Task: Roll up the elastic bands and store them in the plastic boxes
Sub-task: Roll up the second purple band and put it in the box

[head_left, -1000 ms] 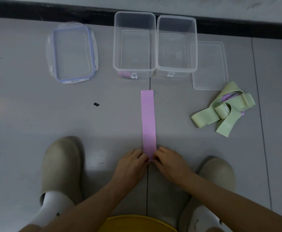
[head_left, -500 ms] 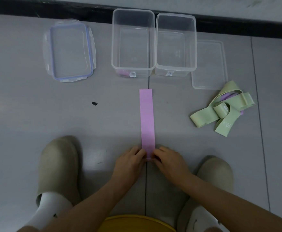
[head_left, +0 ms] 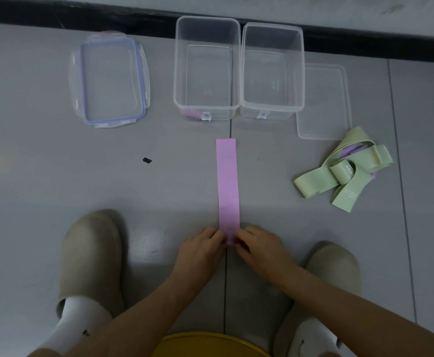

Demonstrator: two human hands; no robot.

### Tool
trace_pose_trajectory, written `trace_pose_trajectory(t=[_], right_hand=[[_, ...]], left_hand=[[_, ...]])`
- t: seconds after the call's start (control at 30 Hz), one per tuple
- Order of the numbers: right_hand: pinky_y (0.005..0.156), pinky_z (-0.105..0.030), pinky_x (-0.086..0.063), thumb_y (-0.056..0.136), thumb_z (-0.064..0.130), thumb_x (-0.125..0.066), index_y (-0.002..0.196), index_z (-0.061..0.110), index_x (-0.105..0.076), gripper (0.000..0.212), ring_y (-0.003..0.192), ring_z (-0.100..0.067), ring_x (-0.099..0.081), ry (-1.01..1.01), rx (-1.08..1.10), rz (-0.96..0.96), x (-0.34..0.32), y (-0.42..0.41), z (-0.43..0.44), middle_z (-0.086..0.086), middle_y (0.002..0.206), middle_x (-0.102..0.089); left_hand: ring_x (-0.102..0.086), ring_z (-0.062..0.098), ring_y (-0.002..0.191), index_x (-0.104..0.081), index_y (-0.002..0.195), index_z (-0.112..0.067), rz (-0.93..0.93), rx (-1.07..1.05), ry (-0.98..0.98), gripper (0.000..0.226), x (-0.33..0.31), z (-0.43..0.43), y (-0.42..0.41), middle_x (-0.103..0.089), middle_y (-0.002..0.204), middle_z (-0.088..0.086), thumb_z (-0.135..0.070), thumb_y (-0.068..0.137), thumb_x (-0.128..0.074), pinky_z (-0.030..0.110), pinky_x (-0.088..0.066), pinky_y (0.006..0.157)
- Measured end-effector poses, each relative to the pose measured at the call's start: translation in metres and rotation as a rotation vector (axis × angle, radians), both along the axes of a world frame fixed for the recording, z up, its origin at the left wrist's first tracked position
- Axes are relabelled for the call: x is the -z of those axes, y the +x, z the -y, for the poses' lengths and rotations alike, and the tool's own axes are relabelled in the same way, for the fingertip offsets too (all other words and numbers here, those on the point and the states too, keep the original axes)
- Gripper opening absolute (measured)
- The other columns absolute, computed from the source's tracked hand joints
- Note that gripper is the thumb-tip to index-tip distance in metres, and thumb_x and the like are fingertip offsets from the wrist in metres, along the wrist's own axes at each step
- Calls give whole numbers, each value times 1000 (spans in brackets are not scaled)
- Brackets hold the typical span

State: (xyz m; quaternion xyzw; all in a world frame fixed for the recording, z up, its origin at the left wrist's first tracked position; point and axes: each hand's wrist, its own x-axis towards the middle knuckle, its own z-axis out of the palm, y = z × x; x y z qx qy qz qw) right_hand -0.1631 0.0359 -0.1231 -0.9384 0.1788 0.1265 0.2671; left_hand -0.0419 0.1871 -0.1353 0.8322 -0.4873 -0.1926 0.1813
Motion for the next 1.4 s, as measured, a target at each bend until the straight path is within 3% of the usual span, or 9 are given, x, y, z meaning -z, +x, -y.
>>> trace_pose_trajectory(t=[0.17, 0.33, 0.47, 0.73, 0.97, 1.13, 1.27, 1.4], right_hand=[[66, -38, -51, 94, 47, -49, 95, 27, -57, 22, 81, -19, -58, 1, -13, -9, 3, 3, 6, 3, 92, -60], [64, -28, -42, 93, 48, -58, 88, 28, -50, 22, 74, -8, -47, 103, 166, 19, 5, 3, -2, 10, 88, -55], [65, -25, -38, 93, 42, -59, 89, 27, -57, 15, 78, -11, -52, 124, 167, 12, 5, 5, 0, 9, 90, -58], [71, -35, -49, 95, 42, -52, 95, 25, -60, 19, 83, -16, -57, 79, 128, 0, 9, 3, -2, 5, 94, -62], [61, -31, -51, 93, 43, -58, 96, 26, -63, 18, 77, -15, -58, -28, 8, 21, 3, 7, 11, 4, 91, -59], [62, -31, -50, 94, 40, -56, 100, 26, -60, 16, 79, -15, -58, 6, 80, 46, 1, 6, 6, 5, 96, -59], [56, -35, -47, 93, 42, -41, 91, 22, -61, 29, 74, -20, -59, -61, 30, 40, 0, 9, 2, 0, 86, -61], [51, -32, -46, 88, 37, -61, 88, 21, -61, 17, 70, -21, -59, -111, -20, 56, 4, 8, 7, 0, 84, -61]], left_hand=[[-58, 20, 79, -58, 87, -27, -17, -23, 25, 22, 0, 5, 4, -60, 89, -6, -47, 91, -50, 33, -47, 55], [-57, 20, 73, -56, 82, -25, 66, 24, -17, 20, -3, 3, 9, -54, 84, -4, -42, 91, -59, 32, -40, 49], [-57, 19, 75, -56, 83, -26, 77, 42, -28, 14, -6, 3, 7, -55, 85, -5, -38, 90, -62, 31, -37, 48], [-58, 19, 72, -59, 81, -23, 102, 92, -74, 14, -8, 6, 12, -56, 83, -3, -34, 87, -65, 30, -38, 48], [-58, 19, 73, -60, 83, -23, 40, -3, -45, 20, -3, 10, 11, -58, 85, -4, -41, 91, -59, 31, -41, 52], [-57, 15, 73, -61, 83, -26, -46, -79, -10, 17, -5, 13, 10, -59, 83, -7, -42, 86, -67, 24, -34, 57], [-56, 19, 68, -57, 80, -23, -104, -174, -8, 19, -8, 17, 9, -58, 80, -3, -34, 80, -72, 24, -33, 55], [-58, 20, 76, -60, 85, -24, -112, -135, 5, 10, -8, 18, 6, -59, 87, -4, -32, 85, -65, 31, -44, 59]])
